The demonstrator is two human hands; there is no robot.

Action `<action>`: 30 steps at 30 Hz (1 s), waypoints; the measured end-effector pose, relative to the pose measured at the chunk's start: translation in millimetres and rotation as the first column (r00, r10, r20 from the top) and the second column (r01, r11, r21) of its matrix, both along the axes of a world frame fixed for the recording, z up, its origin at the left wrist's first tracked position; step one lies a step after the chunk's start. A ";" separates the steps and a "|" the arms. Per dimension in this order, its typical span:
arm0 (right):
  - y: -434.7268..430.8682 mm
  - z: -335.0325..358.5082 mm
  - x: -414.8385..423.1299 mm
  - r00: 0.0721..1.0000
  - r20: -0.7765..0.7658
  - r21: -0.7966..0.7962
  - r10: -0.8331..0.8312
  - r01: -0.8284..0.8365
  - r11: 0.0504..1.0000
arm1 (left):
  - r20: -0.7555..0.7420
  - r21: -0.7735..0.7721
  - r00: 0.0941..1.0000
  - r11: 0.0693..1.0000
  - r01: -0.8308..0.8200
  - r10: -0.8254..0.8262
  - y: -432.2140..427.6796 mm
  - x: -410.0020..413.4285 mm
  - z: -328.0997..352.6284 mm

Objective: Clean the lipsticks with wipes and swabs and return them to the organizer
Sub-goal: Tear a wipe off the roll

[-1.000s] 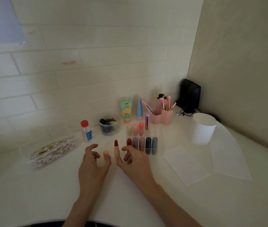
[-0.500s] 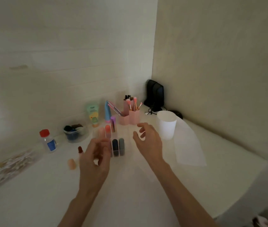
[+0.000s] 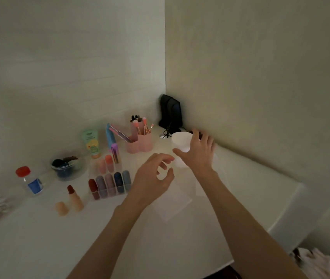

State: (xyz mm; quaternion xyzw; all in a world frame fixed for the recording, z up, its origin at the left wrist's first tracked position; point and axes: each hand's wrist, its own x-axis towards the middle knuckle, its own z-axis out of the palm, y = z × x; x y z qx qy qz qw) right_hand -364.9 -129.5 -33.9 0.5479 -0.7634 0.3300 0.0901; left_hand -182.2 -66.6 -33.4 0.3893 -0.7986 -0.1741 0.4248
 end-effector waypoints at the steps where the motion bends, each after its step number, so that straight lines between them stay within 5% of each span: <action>1: -2.4 -2.4 -3.3 0.999 0.032 0.048 0.027 -0.029 0.998 | 0.021 0.002 1.000 1.000 -0.015 0.015 -1.8 -1.9 -0.9; 10: 29.3 4.4 -2.1 0.919 0.284 -0.247 0.273 -0.204 0.947 | 0.119 0.062 0.989 0.994 -0.095 0.087 -0.8 1.6 -14.1; 15: 74.7 37.4 8.7 0.777 0.442 -0.279 0.448 -0.355 0.892 | -0.050 0.113 0.992 0.988 -0.109 0.115 6.3 16.9 -2.1; 30: 148.6 60.2 120.4 0.481 0.542 -0.454 0.689 -0.523 0.722 | -0.161 0.292 0.957 0.938 -0.189 0.243 58.9 99.8 50.2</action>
